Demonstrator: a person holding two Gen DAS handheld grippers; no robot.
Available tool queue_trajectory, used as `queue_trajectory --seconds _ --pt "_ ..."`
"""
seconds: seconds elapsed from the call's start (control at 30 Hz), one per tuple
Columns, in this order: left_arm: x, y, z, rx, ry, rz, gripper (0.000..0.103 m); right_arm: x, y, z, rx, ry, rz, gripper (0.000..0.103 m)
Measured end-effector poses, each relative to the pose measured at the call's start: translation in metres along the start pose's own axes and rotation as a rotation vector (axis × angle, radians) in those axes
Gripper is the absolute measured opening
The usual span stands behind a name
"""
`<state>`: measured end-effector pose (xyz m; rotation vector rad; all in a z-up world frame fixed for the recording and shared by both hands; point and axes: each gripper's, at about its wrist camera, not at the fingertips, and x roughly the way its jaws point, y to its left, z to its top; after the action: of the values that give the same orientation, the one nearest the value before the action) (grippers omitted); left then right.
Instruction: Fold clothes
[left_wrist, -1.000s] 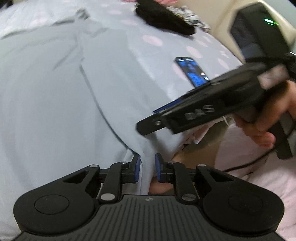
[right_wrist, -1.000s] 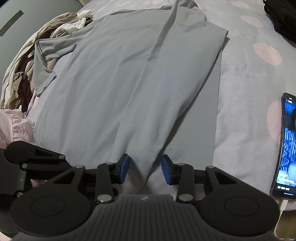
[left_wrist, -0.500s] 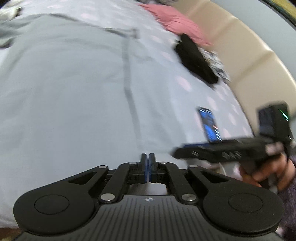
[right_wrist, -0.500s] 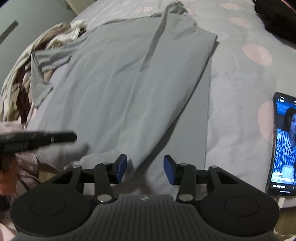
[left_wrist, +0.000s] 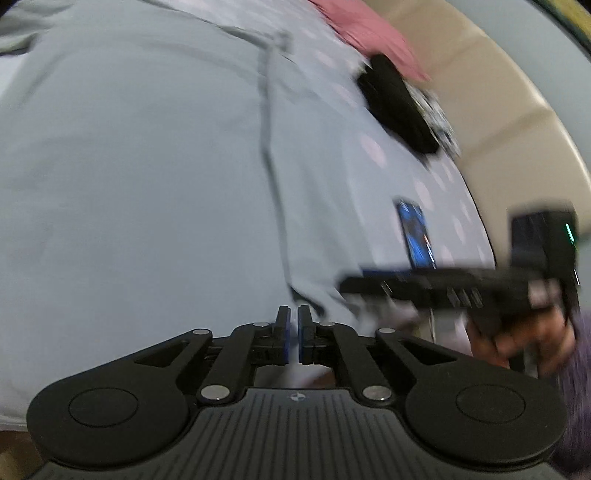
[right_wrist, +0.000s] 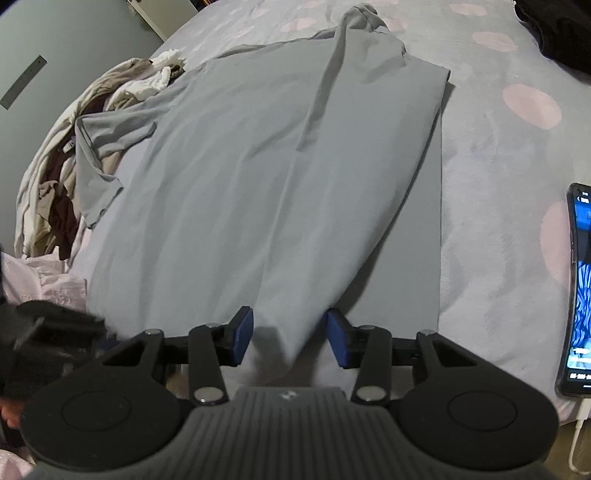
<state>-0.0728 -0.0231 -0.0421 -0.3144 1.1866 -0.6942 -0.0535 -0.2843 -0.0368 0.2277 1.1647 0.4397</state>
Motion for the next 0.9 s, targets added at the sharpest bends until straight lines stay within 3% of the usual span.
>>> queue_trajectory --seconds 0.17,0.3,0.37,0.43,0.5,0.6,0.7,0.77,0.8,0.9 --pt "0.006 -0.039 -0.022 0.220 0.070 0.025 0.006 0.002 0.002 0.000 -0.008 0.006 0.005 0.047" --pt "0.012 -0.056 -0.035 0.342 0.070 0.144 0.006 0.003 0.002 0.000 -0.012 0.008 0.007 0.048" --pt "0.010 -0.058 -0.038 0.388 0.050 0.200 0.009 0.005 0.002 0.000 -0.012 0.011 0.007 0.048" --pt "0.010 -0.062 -0.038 0.411 0.037 0.226 0.020 0.005 0.002 0.000 -0.014 0.013 0.006 0.047" --pt "0.012 -0.063 -0.039 0.429 0.036 0.242 0.024 0.005 0.003 0.000 -0.017 0.011 0.006 0.047" --pt "0.017 -0.065 -0.043 0.486 0.032 0.291 0.025 0.005 0.003 0.000 -0.021 0.009 0.008 0.048" --pt "0.025 -0.067 -0.045 0.501 0.056 0.261 0.024 0.005 0.003 0.000 -0.022 0.005 0.010 0.048" --pt "0.029 -0.069 -0.045 0.519 0.068 0.250 0.017 0.004 0.003 -0.001 -0.021 0.001 0.011 0.048" --pt "0.031 -0.070 -0.046 0.532 0.073 0.247 0.004 0.003 0.002 -0.001 -0.018 -0.003 0.010 0.048" --pt "0.028 -0.070 -0.043 0.519 0.078 0.202 0.000 -0.001 -0.004 0.001 0.004 -0.022 -0.005 0.048"
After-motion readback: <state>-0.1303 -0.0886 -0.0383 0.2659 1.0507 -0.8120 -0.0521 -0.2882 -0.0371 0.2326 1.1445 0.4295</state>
